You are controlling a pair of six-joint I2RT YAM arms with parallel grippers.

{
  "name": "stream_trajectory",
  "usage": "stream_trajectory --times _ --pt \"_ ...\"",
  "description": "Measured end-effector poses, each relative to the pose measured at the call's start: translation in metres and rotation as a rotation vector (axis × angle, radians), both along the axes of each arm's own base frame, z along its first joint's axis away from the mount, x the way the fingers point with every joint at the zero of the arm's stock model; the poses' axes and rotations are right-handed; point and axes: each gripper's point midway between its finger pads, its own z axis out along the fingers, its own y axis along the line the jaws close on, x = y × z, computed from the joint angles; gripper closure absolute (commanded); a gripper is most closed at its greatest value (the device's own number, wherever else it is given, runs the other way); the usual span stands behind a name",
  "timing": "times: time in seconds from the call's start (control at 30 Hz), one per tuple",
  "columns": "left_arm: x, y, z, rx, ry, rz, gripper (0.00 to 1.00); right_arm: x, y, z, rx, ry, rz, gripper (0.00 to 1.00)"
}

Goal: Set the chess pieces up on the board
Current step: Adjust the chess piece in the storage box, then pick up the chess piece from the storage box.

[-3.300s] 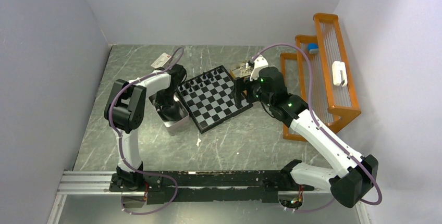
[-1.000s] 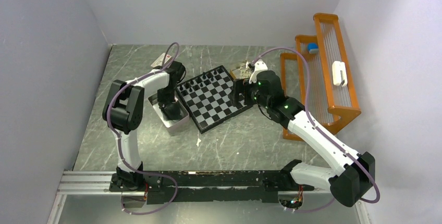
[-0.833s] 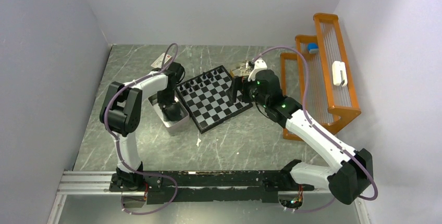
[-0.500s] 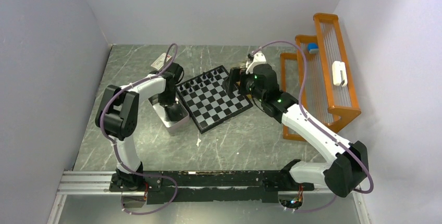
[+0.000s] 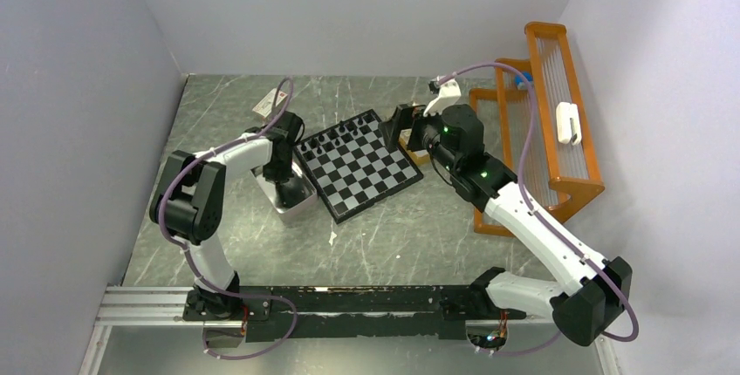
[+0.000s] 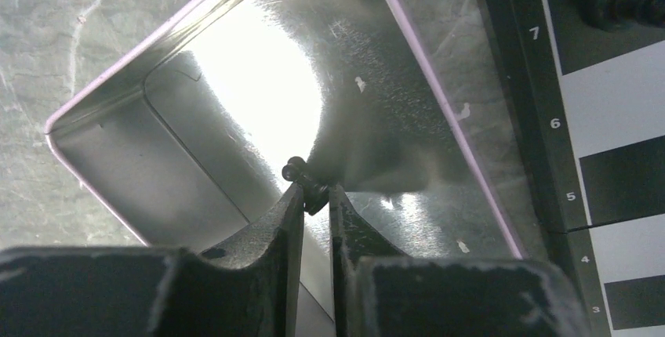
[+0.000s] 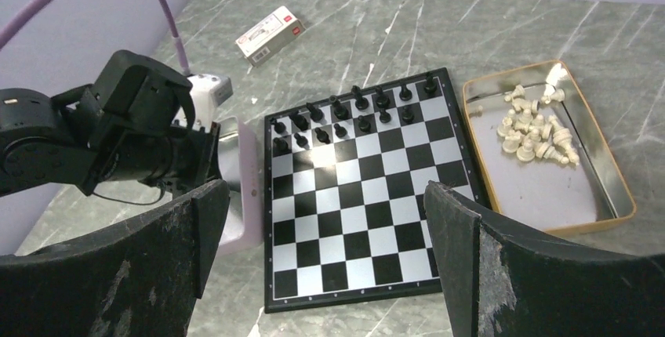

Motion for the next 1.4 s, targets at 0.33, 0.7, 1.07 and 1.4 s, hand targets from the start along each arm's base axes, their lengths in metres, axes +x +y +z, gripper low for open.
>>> stream_trajectory --times 0.33,0.7,1.07,1.4 --pt "0.003 -0.004 -0.005 -0.013 0.012 -0.01 0.67 -0.007 -0.005 -0.01 -0.016 -0.005 0.008 0.0" --pt "0.012 -0.01 0.005 -0.034 -0.004 -0.002 0.63 -0.01 -0.007 -0.006 -0.008 -0.021 0.01 0.0" --pt "0.038 -0.018 0.035 -0.154 -0.159 0.144 0.67 -0.013 -0.004 -0.004 0.0 -0.025 0.03 0.0" --pt "0.046 -0.008 0.037 -0.21 -0.208 0.174 0.68 -0.022 -0.01 0.016 0.027 -0.072 0.033 0.0"
